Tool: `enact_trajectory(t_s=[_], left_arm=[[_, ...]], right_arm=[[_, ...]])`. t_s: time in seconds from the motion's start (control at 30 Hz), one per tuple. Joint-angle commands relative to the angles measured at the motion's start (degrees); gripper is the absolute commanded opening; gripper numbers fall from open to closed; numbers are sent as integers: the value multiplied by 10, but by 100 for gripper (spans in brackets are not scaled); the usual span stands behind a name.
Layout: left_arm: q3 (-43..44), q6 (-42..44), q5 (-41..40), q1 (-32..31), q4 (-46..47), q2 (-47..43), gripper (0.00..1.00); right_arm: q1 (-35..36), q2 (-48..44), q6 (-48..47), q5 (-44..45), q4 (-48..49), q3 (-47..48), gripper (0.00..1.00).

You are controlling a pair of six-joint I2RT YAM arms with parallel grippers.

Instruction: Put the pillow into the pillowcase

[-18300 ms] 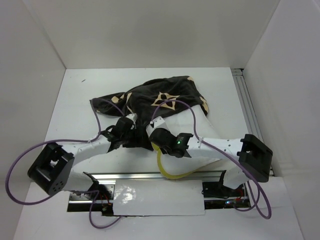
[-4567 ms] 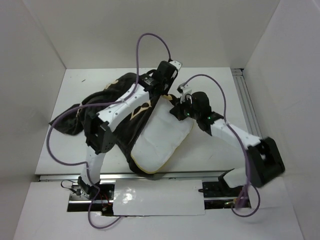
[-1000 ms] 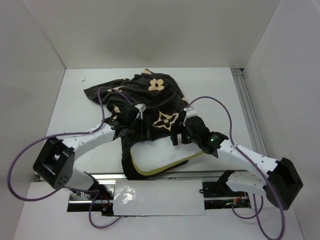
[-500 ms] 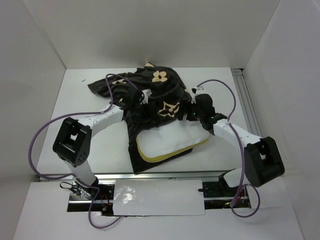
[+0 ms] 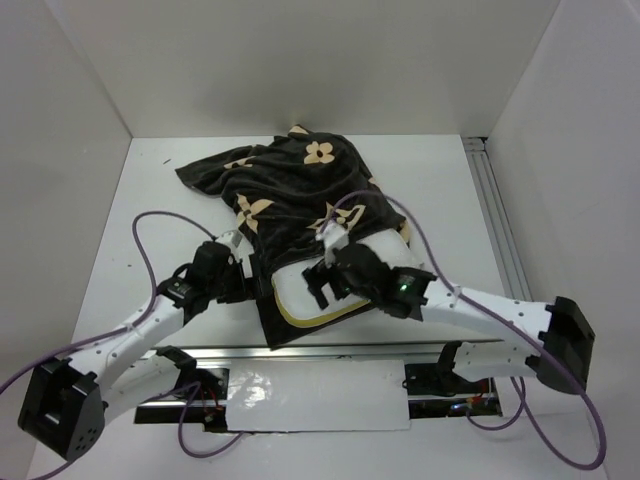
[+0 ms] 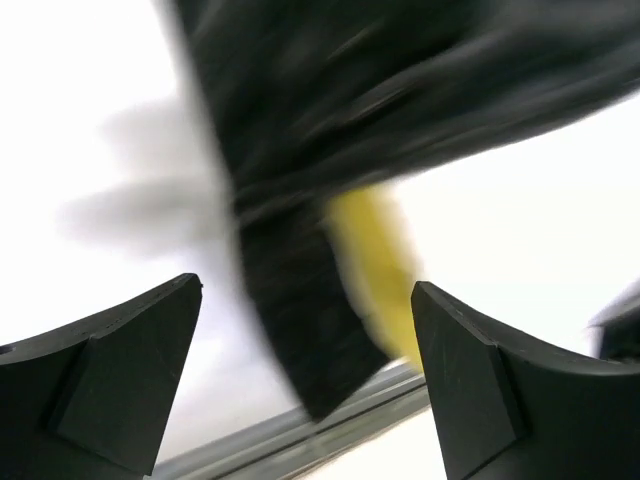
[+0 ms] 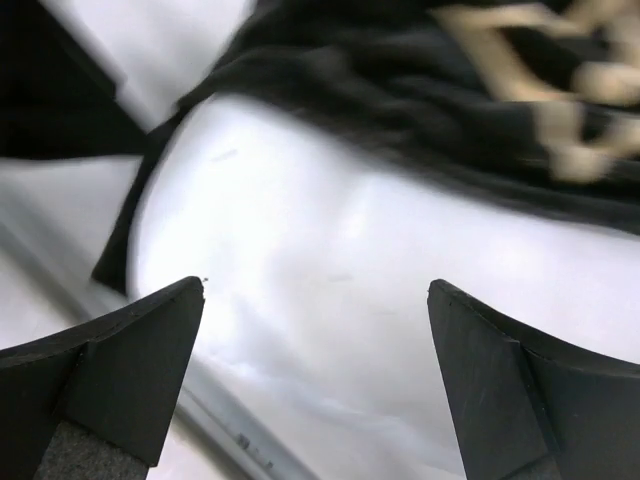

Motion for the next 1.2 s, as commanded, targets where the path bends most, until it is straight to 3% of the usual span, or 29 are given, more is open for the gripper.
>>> enact_trajectory(t_s=[0.0,0.17,0.4,0.47,0.5,0.53,0.63,0.67,0.7,0.83,1.0,1.03,1.07,1.1,1.17], left_arm=[[-49,-29,10,9,20,-29,100],[-98,-41,0,9,27,-60,100],[-120,-23,38,15,87,-38,93],[-120,-18,47,15,119,-4,93],[-120,-18,52,15,124,7,93],[-120,-18,52,10,124,19,91],[-114,-18,38,4,124,49,88],[-114,-18,38,4,124,49,88],[-114,-18,38,-3,134,56,86],[-94,-18,31,-25,150,70,80],[-56,-13,0,-48,133,113,54],[-49,-13,-5,-53,133,120,43],[-41,-13,-5,-53,122,126,15],[-30,-13,-5,-53,100,126,0],[5,-6,-5,-60,73,123,0]], right_arm=[[92,56,-60,42,5,1,100],[156,169,-93,87,51,35,100],[90,196,-73,32,93,-15,100],[85,216,-73,5,99,-15,94],[77,224,-73,-3,93,-15,87],[71,231,-73,-10,93,-9,69],[71,244,-62,-3,88,-9,36],[71,244,-56,16,88,-9,17],[71,233,-56,16,95,-9,11],[71,172,-38,21,120,-15,0],[71,60,-13,14,179,-45,0],[71,49,-4,20,185,-54,0],[71,41,-4,20,185,-55,0],[71,34,-4,20,192,-61,0],[71,24,-10,26,205,-67,0]])
